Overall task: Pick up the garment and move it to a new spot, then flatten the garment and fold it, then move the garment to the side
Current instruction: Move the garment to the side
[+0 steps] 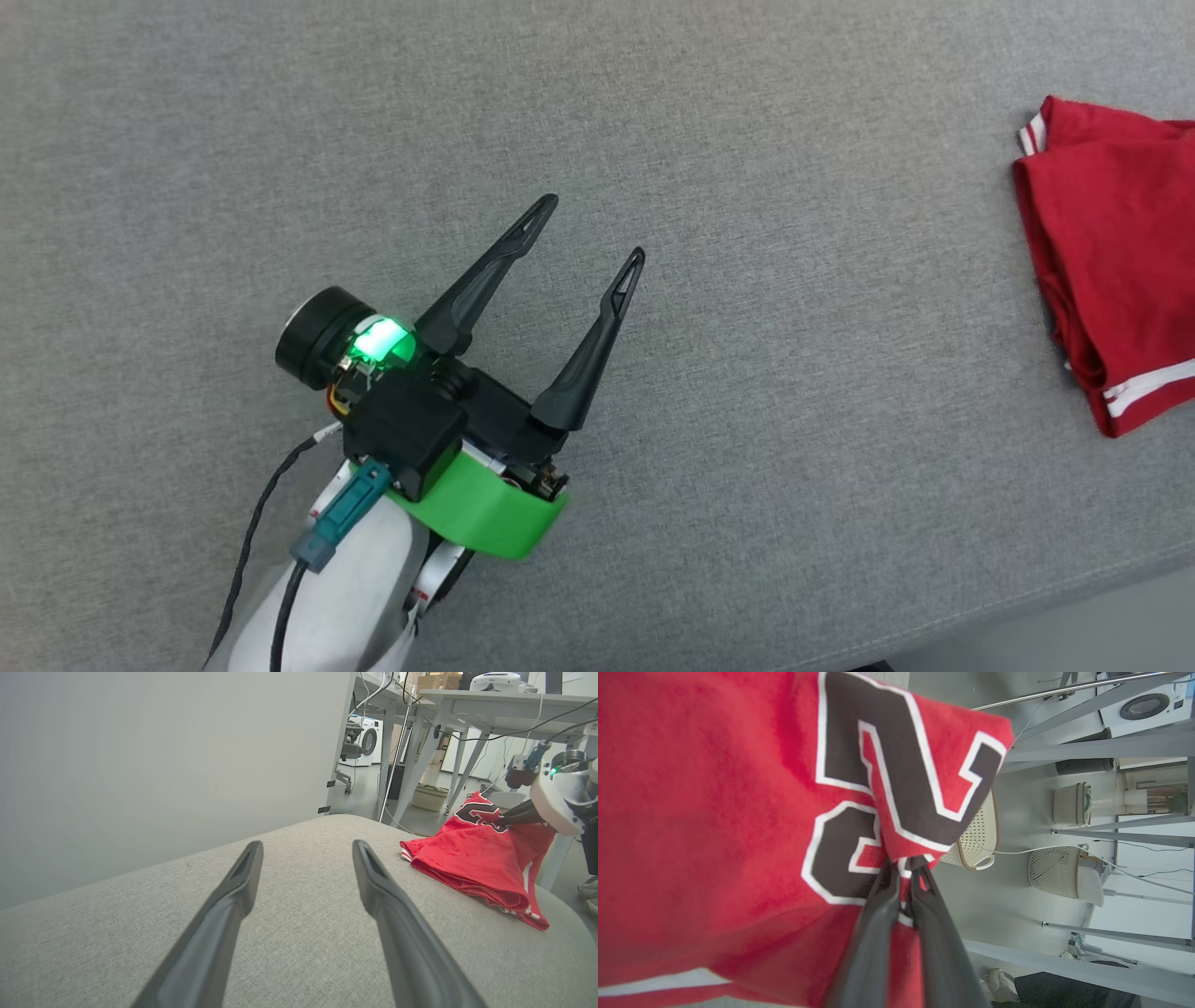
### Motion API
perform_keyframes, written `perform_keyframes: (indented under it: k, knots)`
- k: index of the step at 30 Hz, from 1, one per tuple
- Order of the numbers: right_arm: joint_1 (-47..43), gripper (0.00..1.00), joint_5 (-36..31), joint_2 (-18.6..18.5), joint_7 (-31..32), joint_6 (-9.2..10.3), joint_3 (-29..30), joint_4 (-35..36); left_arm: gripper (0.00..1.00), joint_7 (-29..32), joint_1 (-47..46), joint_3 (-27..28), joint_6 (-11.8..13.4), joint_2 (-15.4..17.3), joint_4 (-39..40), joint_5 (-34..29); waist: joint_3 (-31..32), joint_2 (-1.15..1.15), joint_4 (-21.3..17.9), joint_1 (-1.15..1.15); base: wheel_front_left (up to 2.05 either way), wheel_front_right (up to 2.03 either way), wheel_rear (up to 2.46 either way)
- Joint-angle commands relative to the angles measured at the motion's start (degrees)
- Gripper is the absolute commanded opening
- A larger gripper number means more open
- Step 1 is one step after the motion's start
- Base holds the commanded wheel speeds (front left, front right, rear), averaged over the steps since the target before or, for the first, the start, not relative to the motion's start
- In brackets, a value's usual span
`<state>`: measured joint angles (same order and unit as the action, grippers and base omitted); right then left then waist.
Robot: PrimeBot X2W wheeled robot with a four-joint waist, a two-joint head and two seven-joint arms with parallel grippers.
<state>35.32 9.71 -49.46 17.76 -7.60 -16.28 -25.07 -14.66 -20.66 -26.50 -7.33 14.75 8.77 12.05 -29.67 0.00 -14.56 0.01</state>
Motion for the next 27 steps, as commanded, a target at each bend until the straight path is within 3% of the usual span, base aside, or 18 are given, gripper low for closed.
perform_keyframes:
  k: [1, 12, 13, 14, 15, 22, 27]
  knots:
    - [1.6, 0.0, -0.9, 0.1, -1.0, 0.11, 0.7, -1.5, 1.0, -0.3, -1.6, -0.3, -0.2, 0.6, 0.6, -0.4, -3.9, 0.0, -1.9, -0.01, 0.0, 0.0, 0.0]
    - [8.7, 0.0, -4.6, 1.7, -7.3, 0.11, 4.7, -13.5, 1.0, -0.3, -4.1, -1.6, -0.2, 1.6, 2.3, -0.7, -6.7, 0.0, -0.5, -0.01, 0.0, 0.0, 0.0]
    - [9.2, 0.11, -4.9, 1.9, -7.7, 0.11, 4.8, -14.3, 1.0, -0.3, -4.1, -1.7, -0.2, 1.5, 2.2, -0.7, -6.7, 0.0, -0.4, -0.01, 0.0, 0.0, 0.0]
    - [9.7, 0.73, -5.3, 2.2, -8.3, 0.11, 5.0, -15.1, 1.0, -0.3, -4.2, -1.6, -0.2, 1.4, 2.1, -0.7, -6.7, 0.0, -0.1, -0.01, 0.0, 0.0, 0.0]
    - [10.2, 1.0, -5.7, 2.5, -8.8, 0.11, 5.0, -15.7, 1.0, -0.3, -4.2, -1.6, -0.2, 1.3, 2.0, -0.6, -6.5, 0.0, 0.1, -0.01, 0.0, 0.0, 0.0]
    - [12.3, 1.0, -8.2, 4.2, -11.8, 0.11, 4.6, -18.8, 1.0, -0.3, -3.1, -0.7, -0.2, -0.4, 0.8, 0.3, -2.5, 0.0, 1.6, -0.01, 0.0, 0.0, 0.0]
    - [12.7, 1.0, -7.8, 5.7, -14.3, 0.11, 3.5, -17.3, 1.0, -0.3, -0.3, 2.1, -0.2, -2.2, -1.0, 1.7, 2.8, 0.0, 2.8, -0.01, 0.0, 0.0, 0.0]
